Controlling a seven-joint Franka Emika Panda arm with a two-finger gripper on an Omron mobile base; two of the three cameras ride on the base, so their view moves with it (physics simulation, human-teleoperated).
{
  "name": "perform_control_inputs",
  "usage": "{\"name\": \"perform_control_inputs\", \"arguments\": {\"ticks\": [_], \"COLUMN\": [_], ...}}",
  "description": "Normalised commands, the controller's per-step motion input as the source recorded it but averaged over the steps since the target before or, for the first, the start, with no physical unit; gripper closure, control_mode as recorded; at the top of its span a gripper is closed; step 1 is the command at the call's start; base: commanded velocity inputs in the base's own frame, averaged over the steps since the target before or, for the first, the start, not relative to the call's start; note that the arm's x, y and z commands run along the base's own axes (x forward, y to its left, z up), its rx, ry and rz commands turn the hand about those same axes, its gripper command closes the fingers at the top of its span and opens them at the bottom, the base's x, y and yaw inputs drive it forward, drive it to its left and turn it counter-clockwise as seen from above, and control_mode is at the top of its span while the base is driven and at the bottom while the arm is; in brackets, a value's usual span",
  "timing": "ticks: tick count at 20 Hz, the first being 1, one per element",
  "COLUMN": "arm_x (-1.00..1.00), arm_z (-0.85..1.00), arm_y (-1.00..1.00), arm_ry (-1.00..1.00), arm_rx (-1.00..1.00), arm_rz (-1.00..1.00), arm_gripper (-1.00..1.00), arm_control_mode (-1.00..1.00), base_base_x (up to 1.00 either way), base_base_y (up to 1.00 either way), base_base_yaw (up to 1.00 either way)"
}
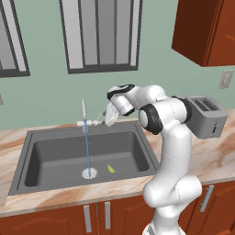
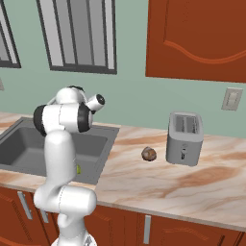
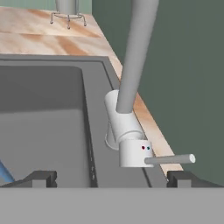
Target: Turn on the sink faucet. Then move the lemon wedge from the counter to the sink. Turn off the sink. Move the vegetable from the sink to the pot next to the stove. Finally move the pot to the front left burner.
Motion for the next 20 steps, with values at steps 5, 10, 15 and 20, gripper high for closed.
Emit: {"name": "perform_control_inputs", "arguments": {"ticks": [5, 10, 15, 20], "arm_x": [0.2, 0.15, 0.15, 0.14], "arm_z": [-0.19, -0.2, -0.11, 0.0], "arm_y": [0.09, 0.0, 0.0, 0.09], "arm_ry": [0.04, 0.03, 0.02, 0.0], "arm_rx": [0.02, 0.01, 0.01, 0.02], "arm_rz": [0.01, 0.02, 0.02, 0.02], "arm_gripper": [-1.0, -1.0, -1.0, -1.0], "arm_control_mode": [-1.0, -1.0, -1.0, -1.0], "base_base_x": [0.0, 0.0, 0.0, 0.0], "base_base_y": [0.0, 0.0, 0.0, 0.0], "base_base_yaw": [0.0, 0.0, 0.0, 0.0]}}
